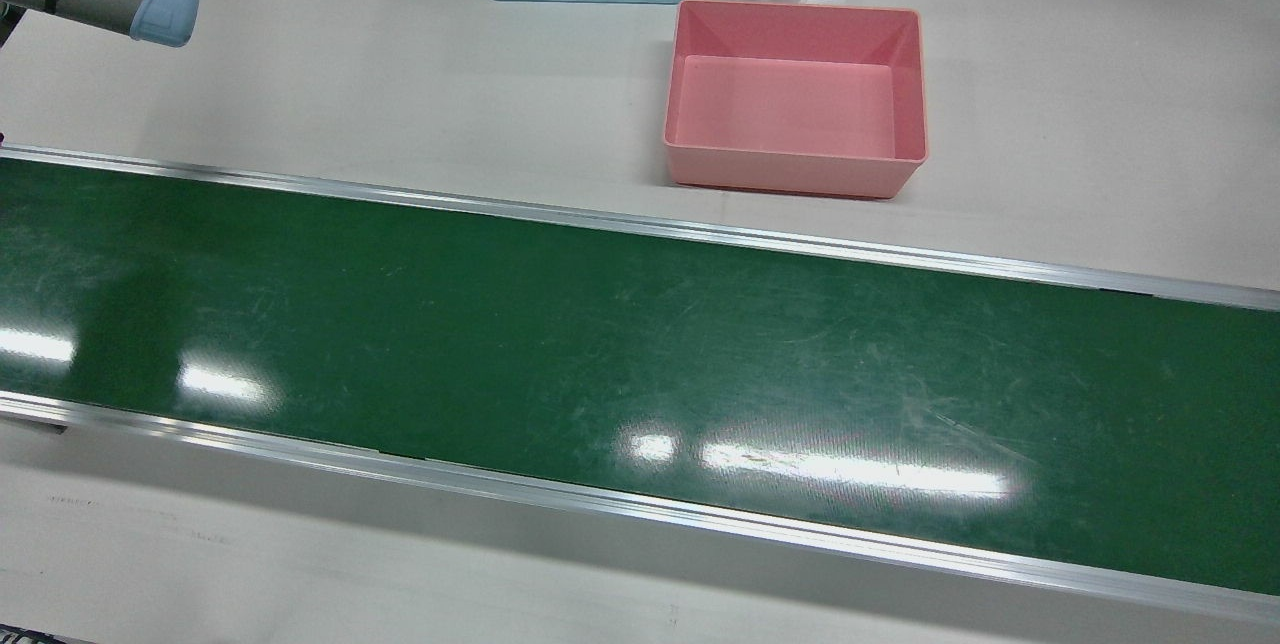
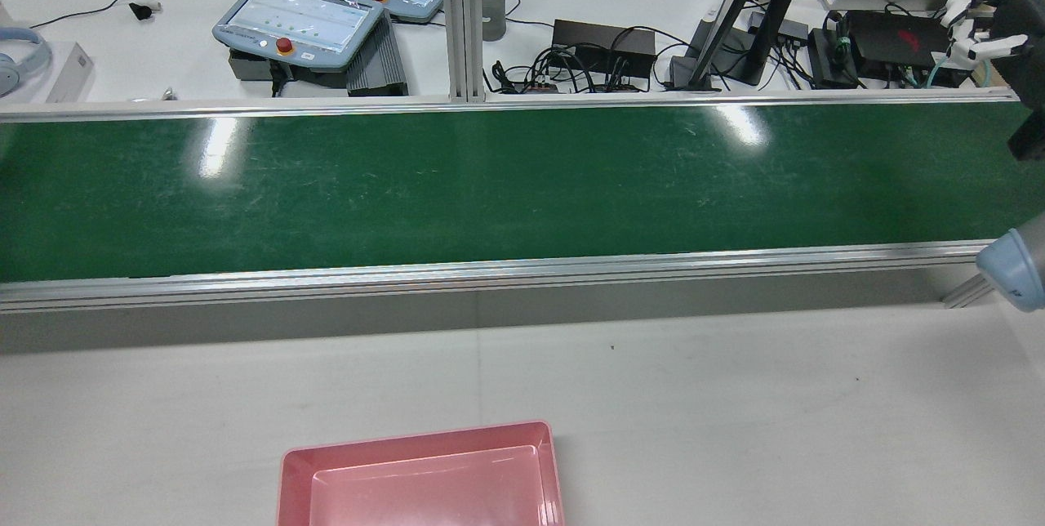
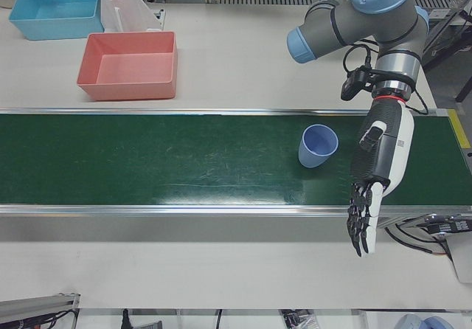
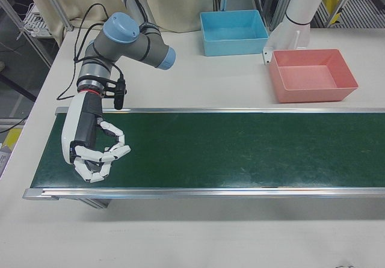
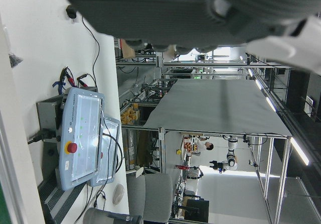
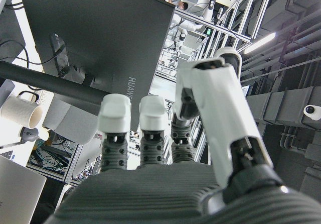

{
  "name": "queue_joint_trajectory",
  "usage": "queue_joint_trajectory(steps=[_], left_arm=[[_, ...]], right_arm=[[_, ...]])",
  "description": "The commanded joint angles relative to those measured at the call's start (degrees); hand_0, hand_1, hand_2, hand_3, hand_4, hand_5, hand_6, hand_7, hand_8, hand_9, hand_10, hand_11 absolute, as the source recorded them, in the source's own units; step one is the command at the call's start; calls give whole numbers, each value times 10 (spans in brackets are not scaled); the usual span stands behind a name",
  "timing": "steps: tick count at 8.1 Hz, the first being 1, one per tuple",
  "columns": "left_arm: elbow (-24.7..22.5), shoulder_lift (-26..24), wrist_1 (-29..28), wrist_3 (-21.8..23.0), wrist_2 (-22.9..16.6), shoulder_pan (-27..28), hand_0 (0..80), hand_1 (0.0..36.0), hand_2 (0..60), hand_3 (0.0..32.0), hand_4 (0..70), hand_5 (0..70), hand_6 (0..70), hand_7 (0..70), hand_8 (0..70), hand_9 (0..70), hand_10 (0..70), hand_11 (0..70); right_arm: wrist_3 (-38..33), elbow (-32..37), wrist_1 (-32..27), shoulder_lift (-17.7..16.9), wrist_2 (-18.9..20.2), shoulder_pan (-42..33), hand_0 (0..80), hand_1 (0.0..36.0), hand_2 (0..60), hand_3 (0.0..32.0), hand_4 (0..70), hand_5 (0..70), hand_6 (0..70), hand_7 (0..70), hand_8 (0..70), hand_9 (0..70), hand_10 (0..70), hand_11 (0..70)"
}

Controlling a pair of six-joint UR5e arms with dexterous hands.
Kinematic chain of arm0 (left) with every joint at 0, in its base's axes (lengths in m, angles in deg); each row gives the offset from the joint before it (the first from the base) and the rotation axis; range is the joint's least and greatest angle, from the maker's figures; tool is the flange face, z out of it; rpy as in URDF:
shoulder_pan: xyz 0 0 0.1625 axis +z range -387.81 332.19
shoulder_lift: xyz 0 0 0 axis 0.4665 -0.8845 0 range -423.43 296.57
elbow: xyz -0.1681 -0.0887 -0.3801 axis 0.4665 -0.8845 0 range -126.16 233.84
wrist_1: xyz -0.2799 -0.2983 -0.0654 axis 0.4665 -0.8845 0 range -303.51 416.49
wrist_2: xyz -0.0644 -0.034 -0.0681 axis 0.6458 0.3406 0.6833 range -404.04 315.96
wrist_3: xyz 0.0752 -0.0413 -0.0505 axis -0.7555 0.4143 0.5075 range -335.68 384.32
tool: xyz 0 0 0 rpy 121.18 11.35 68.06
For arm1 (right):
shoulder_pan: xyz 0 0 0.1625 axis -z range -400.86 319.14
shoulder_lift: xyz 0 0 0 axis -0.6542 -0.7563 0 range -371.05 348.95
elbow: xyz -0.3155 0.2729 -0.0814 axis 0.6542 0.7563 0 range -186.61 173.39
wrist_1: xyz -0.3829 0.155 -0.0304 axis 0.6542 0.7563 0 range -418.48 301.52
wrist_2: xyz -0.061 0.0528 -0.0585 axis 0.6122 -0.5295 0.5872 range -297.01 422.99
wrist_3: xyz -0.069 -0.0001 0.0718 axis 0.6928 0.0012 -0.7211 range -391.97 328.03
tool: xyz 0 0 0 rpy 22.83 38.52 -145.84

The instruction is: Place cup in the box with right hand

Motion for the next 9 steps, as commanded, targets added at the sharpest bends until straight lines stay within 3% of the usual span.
queue_joint_trajectory(steps=[1, 9], left_arm=[[1, 0, 0, 0, 0, 0, 0, 0, 0, 0, 0, 0, 0, 0, 0, 0, 0, 0], [1, 0, 0, 0, 0, 0, 0, 0, 0, 0, 0, 0, 0, 0, 0, 0, 0, 0]], right_arm=[[0, 2, 0, 0, 0, 0, 800, 360, 600, 0, 700, 268, 402, 700, 700, 700, 685, 700], [-1, 3, 0, 0, 0, 0, 800, 360, 600, 0, 700, 266, 396, 700, 700, 700, 675, 700]])
